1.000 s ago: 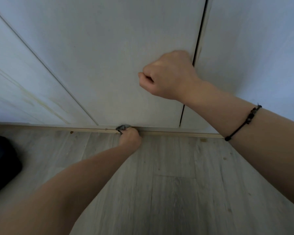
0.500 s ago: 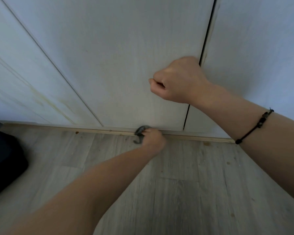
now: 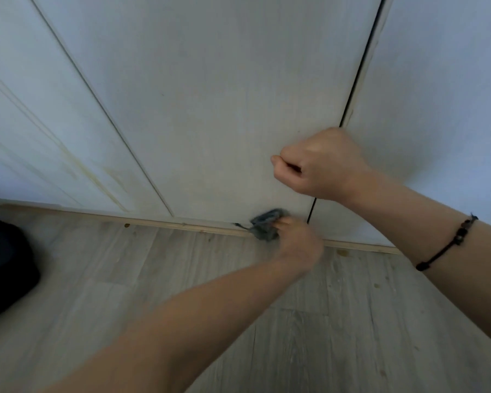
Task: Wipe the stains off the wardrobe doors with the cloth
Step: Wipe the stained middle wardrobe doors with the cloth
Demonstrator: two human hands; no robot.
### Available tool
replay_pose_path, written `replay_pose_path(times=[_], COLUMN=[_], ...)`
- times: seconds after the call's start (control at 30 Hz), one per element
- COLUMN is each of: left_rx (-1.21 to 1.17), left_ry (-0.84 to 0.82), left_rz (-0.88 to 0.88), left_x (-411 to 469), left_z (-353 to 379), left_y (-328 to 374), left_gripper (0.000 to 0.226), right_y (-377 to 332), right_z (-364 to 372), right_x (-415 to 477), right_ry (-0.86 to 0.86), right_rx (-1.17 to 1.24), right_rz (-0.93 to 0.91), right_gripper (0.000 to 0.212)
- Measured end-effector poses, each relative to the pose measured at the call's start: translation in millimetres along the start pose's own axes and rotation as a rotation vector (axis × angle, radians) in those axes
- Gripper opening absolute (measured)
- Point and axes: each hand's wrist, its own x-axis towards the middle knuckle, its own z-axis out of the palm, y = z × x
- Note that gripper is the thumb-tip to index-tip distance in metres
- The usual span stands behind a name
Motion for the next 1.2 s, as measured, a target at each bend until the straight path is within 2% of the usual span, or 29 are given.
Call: replay_pose_path(times=[0.07,0.1,0.17,0.23,0.33,0.4,0.5,0.6,0.77,0.83,0.93,1.03,1.13,1.2], left_rx=[-0.164,-0.224,-0.255,-0.33,-0.364,-0.247,0.148,0.376,0.466,0.516,0.663,0.707,0.595,0.473], left_ry=[-0.039,-0.04,0.06,0.076,0.257,0.383,0.651,0.704,0.836,0.81,0.682,0.617,0.651,0.74], left_rz=[0.035,0.106,0.252,0.34,0.527,0.702,0.919,0.99,1.145,1.167,1.128,1.173,1.264,1.27], left_x=[-50,-60,-67,-70,-79,-81,-66,-52,-42,-36,-32,-36,-46,-52], left_z=[-13,-19,-22,-29,-48,-61,-89,-125,-171,-180,-188,-204,-235,-262], left_y=[40,49,42,25,10,3,1,3,-4,-13,-41,-62,-66,-67], left_gripper=[0.057,0.049,0.03,0.039,0.065,0.073,0.06,0.059,0.052,0.053,0.065,0.065,0.05,0.04], right_y=[-1,-2,0,3,11,12,10,8,0,-2,-8,-17,-23,-29], right_z=[-2,-4,-7,-8,-9,-6,-6,-19,-36,-35,-21,-7,-14,-22], right_x=[-15,-22,-31,-37,-43,-45,-37,-20,-8,-8,-6,-6,11,35], right_ry=[-0.033,-0.044,-0.07,-0.088,-0.105,-0.102,-0.035,0.062,0.141,0.097,-0.084,-0.122,0.044,0.137], right_rx=[-0.003,0.004,0.016,0.04,0.047,0.04,0.07,0.111,0.063,0.115,0.155,0.063,0.048,0.09], right_rz=[-0.02,-0.021,-0.026,-0.034,-0.002,0.03,0.068,0.133,0.214,0.264,0.375,0.317,0.231,0.145], right_gripper=[0.046,0.046,0.045,0.045,0.044,0.044,0.043,0.043,0.031,0.023,0.019,0.022,0.01,0.015])
